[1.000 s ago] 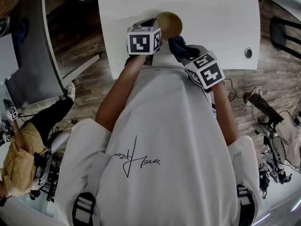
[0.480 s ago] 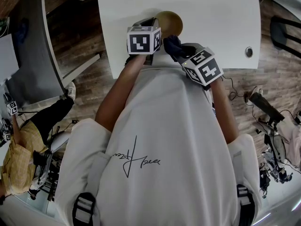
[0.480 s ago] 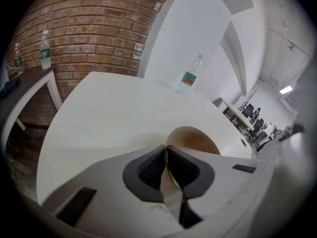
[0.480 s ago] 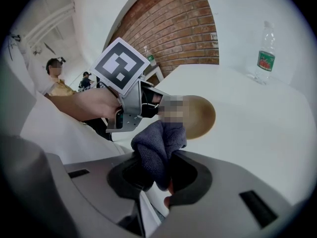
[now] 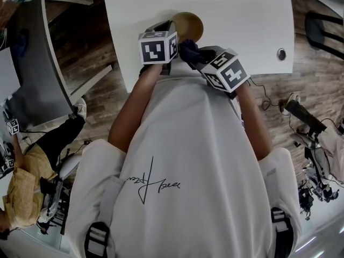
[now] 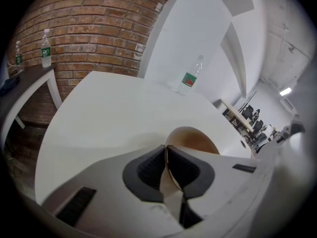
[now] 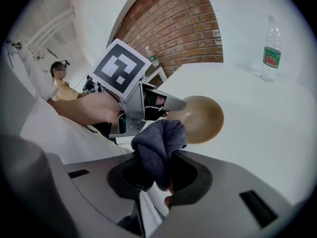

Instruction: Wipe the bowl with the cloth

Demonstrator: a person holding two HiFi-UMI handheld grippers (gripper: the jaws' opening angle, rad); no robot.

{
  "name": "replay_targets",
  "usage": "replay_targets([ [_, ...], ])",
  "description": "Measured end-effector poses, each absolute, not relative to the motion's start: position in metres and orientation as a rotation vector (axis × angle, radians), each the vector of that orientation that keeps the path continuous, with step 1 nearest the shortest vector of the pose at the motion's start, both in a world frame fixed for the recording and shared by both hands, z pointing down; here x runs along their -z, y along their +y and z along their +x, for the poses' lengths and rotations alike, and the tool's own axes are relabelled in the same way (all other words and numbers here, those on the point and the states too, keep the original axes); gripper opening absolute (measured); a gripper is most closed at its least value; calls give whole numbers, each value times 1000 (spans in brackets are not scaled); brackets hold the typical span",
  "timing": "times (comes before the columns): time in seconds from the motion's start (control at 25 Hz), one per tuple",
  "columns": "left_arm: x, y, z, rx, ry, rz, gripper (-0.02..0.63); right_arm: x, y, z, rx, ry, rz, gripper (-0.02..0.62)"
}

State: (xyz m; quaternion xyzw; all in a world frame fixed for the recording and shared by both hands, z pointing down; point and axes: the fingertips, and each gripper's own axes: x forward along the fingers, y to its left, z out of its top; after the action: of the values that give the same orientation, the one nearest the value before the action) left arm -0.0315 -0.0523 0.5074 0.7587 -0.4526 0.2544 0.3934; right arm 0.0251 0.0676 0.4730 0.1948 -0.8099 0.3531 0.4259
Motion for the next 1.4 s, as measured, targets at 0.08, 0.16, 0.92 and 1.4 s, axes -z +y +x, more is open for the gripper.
replay_targets([
  [0.08, -508, -54, -33, -633, -1152, 1910, 11, -474, 66, 24, -892, -2034, 469, 83],
  [0.16, -509, -54, -30, -606, -1140, 1895, 17, -473, 65, 28, -907, -2044, 461, 84],
  [0.92, -487, -48, -42, -532, -1153, 1954, 89, -454, 61, 47, -985, -2116, 532, 83],
  [1.4, -450, -23, -68, -438, -1194, 2010, 91, -424, 49, 65, -860, -2216, 696, 83],
])
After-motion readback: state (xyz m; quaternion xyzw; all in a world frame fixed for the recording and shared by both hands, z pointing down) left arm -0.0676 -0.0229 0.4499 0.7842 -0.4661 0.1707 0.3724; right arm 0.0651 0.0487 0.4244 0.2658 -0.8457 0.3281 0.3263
